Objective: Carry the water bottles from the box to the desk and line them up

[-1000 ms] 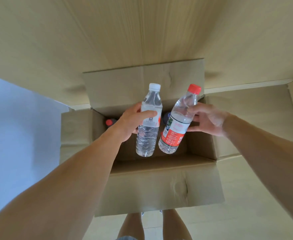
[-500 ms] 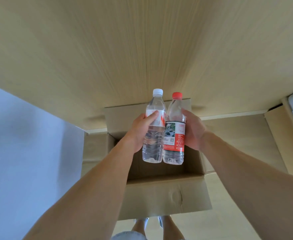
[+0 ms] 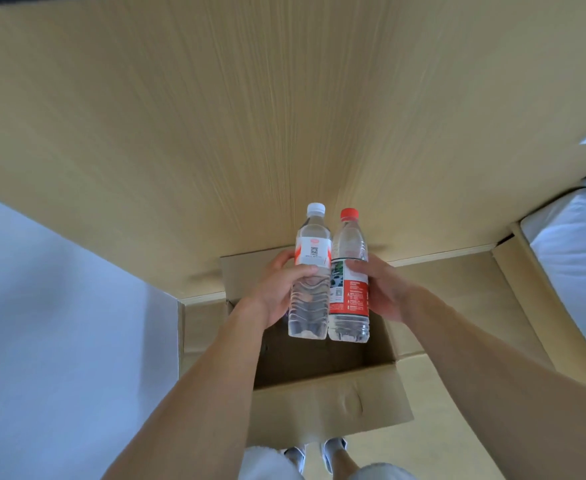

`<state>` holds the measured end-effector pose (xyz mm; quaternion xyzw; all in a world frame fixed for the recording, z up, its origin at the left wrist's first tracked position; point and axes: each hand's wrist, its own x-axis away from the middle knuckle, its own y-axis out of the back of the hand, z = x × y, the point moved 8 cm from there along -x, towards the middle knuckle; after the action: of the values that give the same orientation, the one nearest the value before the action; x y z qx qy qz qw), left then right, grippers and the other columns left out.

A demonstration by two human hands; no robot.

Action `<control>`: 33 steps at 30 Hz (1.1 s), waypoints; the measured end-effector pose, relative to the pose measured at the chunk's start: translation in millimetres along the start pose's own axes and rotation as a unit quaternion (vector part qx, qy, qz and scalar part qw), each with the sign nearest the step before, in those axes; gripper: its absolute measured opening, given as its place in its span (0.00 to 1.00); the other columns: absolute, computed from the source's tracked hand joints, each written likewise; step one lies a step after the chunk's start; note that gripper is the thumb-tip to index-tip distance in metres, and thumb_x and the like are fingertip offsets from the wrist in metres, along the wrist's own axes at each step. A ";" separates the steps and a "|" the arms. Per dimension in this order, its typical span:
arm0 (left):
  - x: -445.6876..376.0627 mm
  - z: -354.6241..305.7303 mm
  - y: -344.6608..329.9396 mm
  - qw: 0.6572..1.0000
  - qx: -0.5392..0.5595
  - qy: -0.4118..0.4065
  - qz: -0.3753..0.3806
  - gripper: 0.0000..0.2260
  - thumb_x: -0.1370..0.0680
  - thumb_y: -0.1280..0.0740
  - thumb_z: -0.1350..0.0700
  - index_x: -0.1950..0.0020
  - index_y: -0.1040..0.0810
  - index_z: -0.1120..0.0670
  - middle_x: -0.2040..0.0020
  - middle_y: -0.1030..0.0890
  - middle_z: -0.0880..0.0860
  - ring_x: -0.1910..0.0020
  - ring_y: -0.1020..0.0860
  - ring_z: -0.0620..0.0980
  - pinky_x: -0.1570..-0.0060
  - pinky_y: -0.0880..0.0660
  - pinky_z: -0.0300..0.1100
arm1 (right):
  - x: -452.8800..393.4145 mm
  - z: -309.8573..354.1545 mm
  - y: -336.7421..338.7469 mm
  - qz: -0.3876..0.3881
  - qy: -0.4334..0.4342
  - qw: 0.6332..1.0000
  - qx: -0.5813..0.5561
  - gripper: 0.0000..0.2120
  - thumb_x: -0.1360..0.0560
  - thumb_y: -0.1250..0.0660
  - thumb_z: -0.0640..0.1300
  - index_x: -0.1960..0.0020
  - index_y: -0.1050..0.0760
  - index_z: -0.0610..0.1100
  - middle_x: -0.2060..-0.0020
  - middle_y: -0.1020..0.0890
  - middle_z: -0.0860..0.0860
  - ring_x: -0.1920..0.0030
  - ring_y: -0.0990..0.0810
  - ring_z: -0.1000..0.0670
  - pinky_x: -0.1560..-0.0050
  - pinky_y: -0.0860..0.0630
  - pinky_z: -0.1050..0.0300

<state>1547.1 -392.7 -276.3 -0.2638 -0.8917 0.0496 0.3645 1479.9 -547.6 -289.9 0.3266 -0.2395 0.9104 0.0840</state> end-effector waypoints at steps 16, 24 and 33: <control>32.6 -56.3 -65.1 0.996 -0.048 -0.061 0.033 0.25 0.26 0.25 0.60 0.34 0.30 0.43 0.43 0.17 0.59 0.52 0.14 0.58 0.56 0.17 0.53 | 70.3 52.9 6.5 -0.114 0.064 0.990 -0.050 0.27 0.27 0.26 0.41 0.31 0.30 0.44 0.42 0.17 0.38 0.47 0.16 0.36 0.44 0.20 0.36; 38.2 -67.3 -84.2 0.991 -0.049 -0.068 0.101 0.32 0.29 0.22 0.63 0.30 0.29 0.44 0.43 0.16 0.59 0.49 0.15 0.59 0.56 0.18 0.52 | 102.9 57.0 19.9 -0.112 0.066 0.986 -0.102 0.25 0.24 0.36 0.35 0.27 0.34 0.35 0.34 0.25 0.33 0.42 0.23 0.36 0.33 0.28 0.35; 39.0 -66.4 -108.9 0.988 -0.080 -0.087 0.103 0.30 0.35 0.17 0.61 0.36 0.25 0.50 0.48 0.15 0.52 0.53 0.14 0.54 0.62 0.18 0.46 | 118.7 54.1 31.7 -0.158 0.120 0.972 -0.124 0.32 0.30 0.25 0.41 0.30 0.32 0.42 0.37 0.21 0.36 0.42 0.19 0.35 0.42 0.21 0.34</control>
<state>1521.5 -473.1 -173.0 -0.3770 -0.8894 0.0379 0.2557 1408.4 -602.2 -190.2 0.2358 -0.2840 0.8815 0.2945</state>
